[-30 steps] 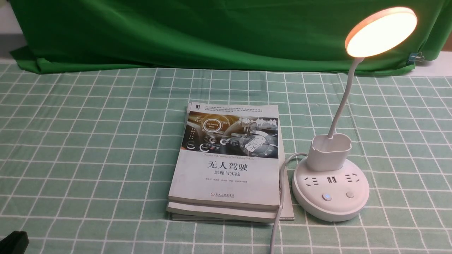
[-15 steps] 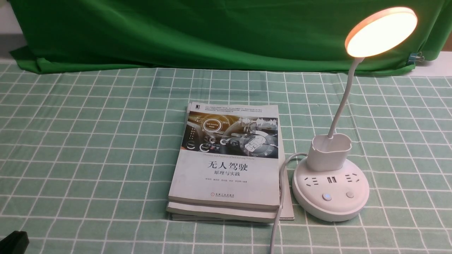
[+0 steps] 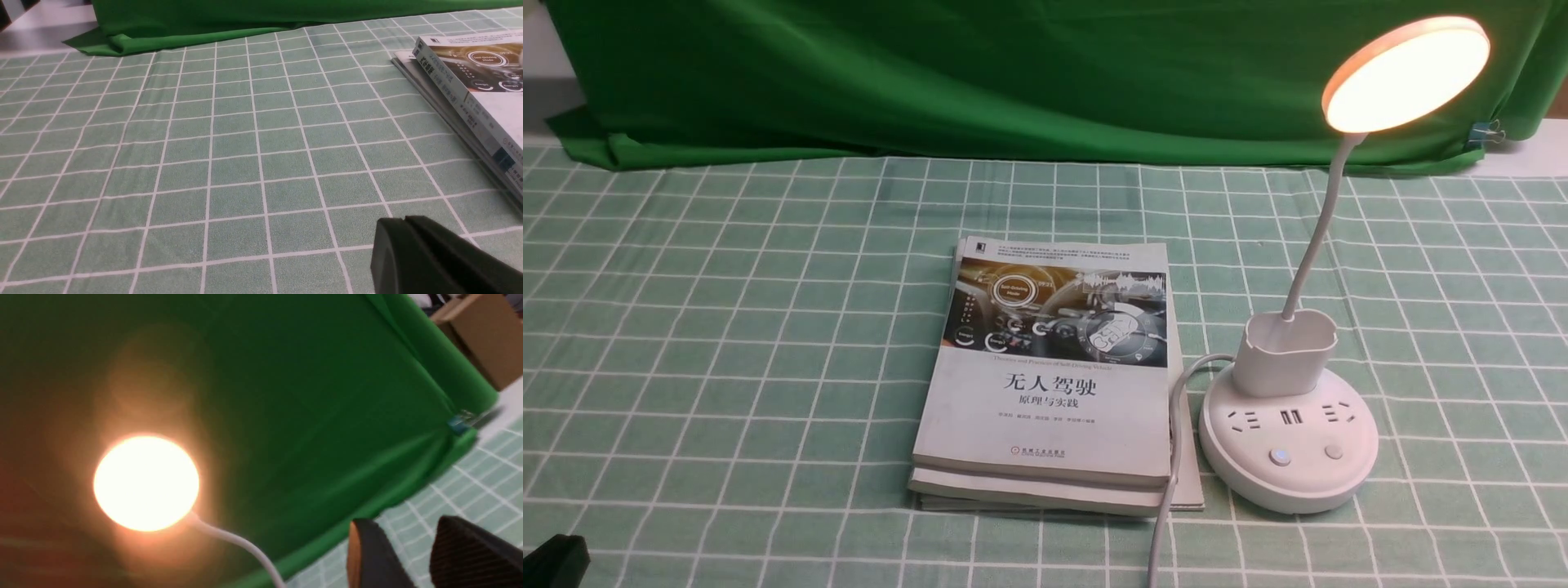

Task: Turn off the desk lamp on the blue coffee tablecloth by hand.
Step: 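Press the power button on the lamp base to turn the lamp off with the right gripper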

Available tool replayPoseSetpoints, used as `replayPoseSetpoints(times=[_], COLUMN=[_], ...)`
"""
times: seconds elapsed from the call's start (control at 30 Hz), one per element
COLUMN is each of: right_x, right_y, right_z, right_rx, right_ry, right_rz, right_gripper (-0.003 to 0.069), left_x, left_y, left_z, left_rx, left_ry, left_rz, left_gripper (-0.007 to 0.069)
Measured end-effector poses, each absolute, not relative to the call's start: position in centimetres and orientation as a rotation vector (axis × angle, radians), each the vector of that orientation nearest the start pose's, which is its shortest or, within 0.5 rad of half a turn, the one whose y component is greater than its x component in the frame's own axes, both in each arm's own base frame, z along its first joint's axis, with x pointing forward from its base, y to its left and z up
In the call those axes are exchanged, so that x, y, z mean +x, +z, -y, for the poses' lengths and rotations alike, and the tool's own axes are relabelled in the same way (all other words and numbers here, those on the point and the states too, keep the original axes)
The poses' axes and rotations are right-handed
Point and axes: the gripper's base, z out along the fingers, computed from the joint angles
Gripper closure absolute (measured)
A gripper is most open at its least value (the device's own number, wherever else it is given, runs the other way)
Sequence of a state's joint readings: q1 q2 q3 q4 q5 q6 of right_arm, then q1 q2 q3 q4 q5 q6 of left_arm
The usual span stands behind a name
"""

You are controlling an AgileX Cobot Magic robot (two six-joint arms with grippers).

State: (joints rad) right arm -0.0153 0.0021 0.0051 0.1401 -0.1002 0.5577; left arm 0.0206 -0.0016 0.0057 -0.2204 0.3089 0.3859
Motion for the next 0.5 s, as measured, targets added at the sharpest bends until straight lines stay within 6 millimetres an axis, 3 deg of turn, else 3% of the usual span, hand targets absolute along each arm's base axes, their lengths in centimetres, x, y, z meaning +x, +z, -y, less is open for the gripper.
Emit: replayPoseSetpoints(times=[0.13, 0.23, 0.37, 0.5], right_x=[5.9, 6.9, 9.8, 14.1], right_y=[23.3, 26.9, 29.6, 29.0], right_z=[-0.3, -1.3, -3.1, -5.0], right_rx=[0.434, 0.220, -0.071, -0.263], right_ry=[0.529, 0.442, 0.352, 0.276], right_rz=[-1.484, -1.740, -2.115, -2.417], right_gripper=[0.0505, 0.0547, 0.0557, 0.0564], left_x=[5.4, 5.4, 5.4, 5.4], left_y=[18.4, 18.4, 18.4, 18.4], left_z=[0.5, 0.5, 0.5, 0.5], left_rx=[0.186, 0.186, 0.186, 0.186], left_ry=[0.081, 0.081, 0.081, 0.082], left_rz=[-1.780, -1.780, -1.780, -1.779], left_gripper=[0.0624, 0.0624, 0.0624, 0.0624])
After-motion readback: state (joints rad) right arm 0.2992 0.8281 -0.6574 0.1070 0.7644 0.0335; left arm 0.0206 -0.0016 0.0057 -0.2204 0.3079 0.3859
